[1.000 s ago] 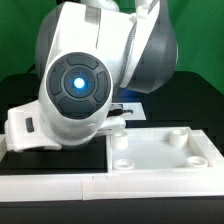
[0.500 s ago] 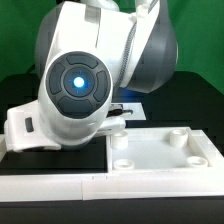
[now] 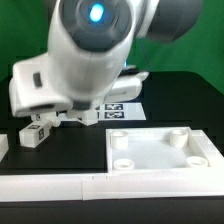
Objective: Assemble one leg
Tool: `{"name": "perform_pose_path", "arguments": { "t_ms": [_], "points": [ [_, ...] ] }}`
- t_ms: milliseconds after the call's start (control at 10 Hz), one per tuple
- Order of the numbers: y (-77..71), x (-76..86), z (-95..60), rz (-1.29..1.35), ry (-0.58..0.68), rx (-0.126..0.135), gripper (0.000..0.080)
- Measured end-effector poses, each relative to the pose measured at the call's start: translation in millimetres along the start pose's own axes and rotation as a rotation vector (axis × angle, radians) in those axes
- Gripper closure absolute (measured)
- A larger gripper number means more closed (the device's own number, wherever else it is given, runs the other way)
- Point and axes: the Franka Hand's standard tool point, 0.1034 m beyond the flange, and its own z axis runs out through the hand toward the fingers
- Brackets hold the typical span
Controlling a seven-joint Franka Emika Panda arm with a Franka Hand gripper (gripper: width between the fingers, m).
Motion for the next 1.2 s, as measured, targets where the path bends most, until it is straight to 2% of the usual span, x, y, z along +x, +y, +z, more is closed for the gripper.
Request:
{"name": "perform_pose_path", "arguments": {
  "t_ms": [100,200,300,400,500,600,700,800,900,1100,1200],
  "points": [
    [-7.3,-2.0,-22.1,0.000,0.099,-0.012,0.0514],
    [0.5,3.1,-10.1,-0.009,0.168,0.001,0.0514],
    [8.7,11.1,-8.6,0.000,0.232,-0.008,0.0514],
    [9.7,14.3,-17.3,0.002,0.329,-0.022,0.0514],
    [5.7,11.7,-19.7,0.006,0.398,-0.024,0.0514],
    [-17.9,8.8,-29.9,0.087,0.462,0.005,0.0514],
    [-46.2,9.3,-49.3,0.106,0.529,0.018,0.0514],
    [-65.4,15.5,-68.9,0.137,0.607,0.031,0.0514],
    [-82.2,22.6,-83.4,0.148,0.664,0.026,0.0514],
    [-78.1,30.5,-91.4,0.137,0.828,0.001,0.0514],
    [-78.2,30.5,-90.8,0.139,0.897,-0.007,0.0514]
  ]
}}
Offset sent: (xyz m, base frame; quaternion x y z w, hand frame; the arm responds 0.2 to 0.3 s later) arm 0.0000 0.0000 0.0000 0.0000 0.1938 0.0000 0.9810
